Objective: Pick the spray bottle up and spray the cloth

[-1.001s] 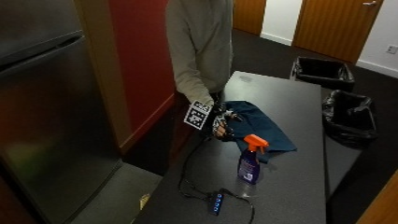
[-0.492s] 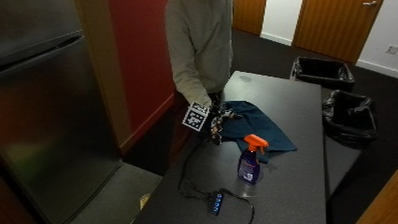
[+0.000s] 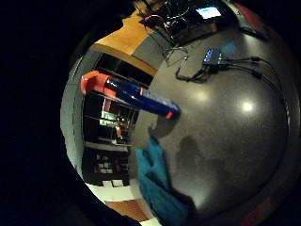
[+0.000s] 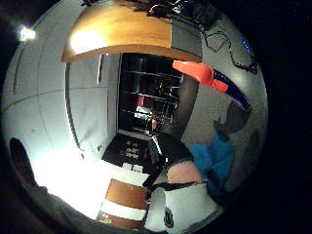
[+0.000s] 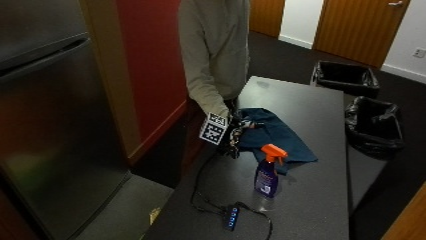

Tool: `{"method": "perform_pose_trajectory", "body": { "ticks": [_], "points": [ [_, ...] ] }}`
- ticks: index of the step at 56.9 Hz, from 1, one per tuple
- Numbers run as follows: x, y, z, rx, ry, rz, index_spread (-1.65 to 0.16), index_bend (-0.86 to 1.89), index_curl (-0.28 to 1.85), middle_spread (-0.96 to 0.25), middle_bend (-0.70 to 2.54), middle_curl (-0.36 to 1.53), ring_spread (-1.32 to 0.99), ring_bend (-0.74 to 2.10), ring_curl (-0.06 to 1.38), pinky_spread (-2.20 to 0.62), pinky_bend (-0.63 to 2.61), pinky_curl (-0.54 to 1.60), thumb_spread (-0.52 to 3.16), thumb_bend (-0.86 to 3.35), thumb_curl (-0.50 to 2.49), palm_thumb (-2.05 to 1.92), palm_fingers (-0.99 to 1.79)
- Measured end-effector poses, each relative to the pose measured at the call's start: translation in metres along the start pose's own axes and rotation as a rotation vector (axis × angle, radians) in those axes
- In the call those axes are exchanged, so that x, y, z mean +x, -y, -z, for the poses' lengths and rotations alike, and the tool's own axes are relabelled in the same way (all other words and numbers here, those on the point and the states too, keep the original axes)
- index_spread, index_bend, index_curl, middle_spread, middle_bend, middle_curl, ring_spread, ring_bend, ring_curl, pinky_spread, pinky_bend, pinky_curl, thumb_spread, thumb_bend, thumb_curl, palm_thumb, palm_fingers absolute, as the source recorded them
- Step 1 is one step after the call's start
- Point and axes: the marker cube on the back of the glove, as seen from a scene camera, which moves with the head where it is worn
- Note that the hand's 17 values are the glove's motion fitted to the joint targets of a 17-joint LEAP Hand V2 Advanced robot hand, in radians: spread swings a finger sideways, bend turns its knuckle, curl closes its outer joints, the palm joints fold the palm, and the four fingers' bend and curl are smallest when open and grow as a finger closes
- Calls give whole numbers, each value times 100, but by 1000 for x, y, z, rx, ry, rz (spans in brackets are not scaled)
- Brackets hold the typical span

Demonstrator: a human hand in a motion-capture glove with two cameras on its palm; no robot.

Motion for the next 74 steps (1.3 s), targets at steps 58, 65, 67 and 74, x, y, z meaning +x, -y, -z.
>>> {"method": "perform_pose_trajectory", "body": {
  "ticks": [58,65,67,74],
  "points": [
    [15,40,-71,78,115,-165,-37,11,18,-5,24,35,-4,46,32,14,50,35,94,-3,37,58,15],
    [14,51,-81,86,123,-178,-36,11,18,-5,25,35,-5,48,32,13,49,35,94,-3,37,58,17],
    [15,54,-83,85,118,-174,-36,11,18,-6,25,35,-5,49,32,13,49,35,94,-3,37,58,18],
    [16,62,-88,86,81,-162,-35,17,20,-7,26,35,-6,51,32,11,44,33,93,-3,36,59,31]
  ]
}}
